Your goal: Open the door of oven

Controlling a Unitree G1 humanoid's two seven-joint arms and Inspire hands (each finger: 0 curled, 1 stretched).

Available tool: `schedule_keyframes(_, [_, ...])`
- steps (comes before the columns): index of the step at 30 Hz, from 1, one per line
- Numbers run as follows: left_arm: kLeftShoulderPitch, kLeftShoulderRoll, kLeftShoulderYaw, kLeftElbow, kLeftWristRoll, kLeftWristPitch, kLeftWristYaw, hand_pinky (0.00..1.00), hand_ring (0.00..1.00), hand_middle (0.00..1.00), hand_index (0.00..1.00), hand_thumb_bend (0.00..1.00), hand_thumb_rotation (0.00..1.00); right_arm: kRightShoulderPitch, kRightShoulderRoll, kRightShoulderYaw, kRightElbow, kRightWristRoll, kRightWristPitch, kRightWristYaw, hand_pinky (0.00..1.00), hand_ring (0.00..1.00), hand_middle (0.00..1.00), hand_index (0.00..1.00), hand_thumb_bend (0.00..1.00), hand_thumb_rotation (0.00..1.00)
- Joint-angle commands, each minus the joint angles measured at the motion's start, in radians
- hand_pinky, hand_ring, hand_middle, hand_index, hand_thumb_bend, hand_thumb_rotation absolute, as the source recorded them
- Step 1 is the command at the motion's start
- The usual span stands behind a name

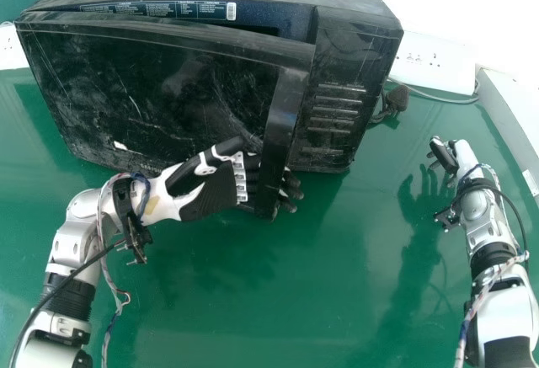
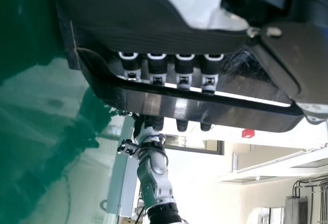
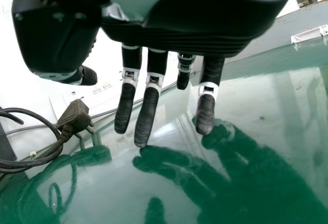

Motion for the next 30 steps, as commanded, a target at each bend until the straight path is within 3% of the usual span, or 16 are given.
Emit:
schedule_keyframes(1, [-0.019, -0.012, -0.030, -0.002, -0.013, 0.006, -0.044, 0.47, 0.62, 0.72, 0.76, 1.00, 0.89, 0.041, 0.044, 0.014, 0.025, -0.006, 0.006, 0.048, 0.44, 0.48, 0.56, 0.49, 0.51, 0.15])
schedule_keyframes(17, [-0.033, 0.005, -0.031, 0.020, -0.025, -0.008, -0.126, 0.41, 0.53, 0.66, 0.73, 1.00, 0.88, 0.042, 0.044, 0.010, 0.026, -0.003, 0.003, 0.045, 0.44, 0.48, 0.57, 0.49, 0.51, 0.15])
schedule_keyframes(22, [-0.036, 0.017, -0.031, 0.017, -0.036, 0.011, -0.162, 0.39, 0.55, 0.66, 0.73, 1.00, 0.85, 0.041, 0.044, 0.011, 0.026, -0.004, 0.006, 0.047, 0.43, 0.47, 0.56, 0.49, 0.51, 0.15])
schedule_keyframes(30, [-0.016, 0.024, -0.016, 0.000, -0.038, -0.045, -0.177, 0.32, 0.51, 0.66, 0.75, 1.00, 0.83, 0.042, 0.044, 0.012, 0.025, -0.004, 0.005, 0.045, 0.45, 0.48, 0.57, 0.49, 0.51, 0.15])
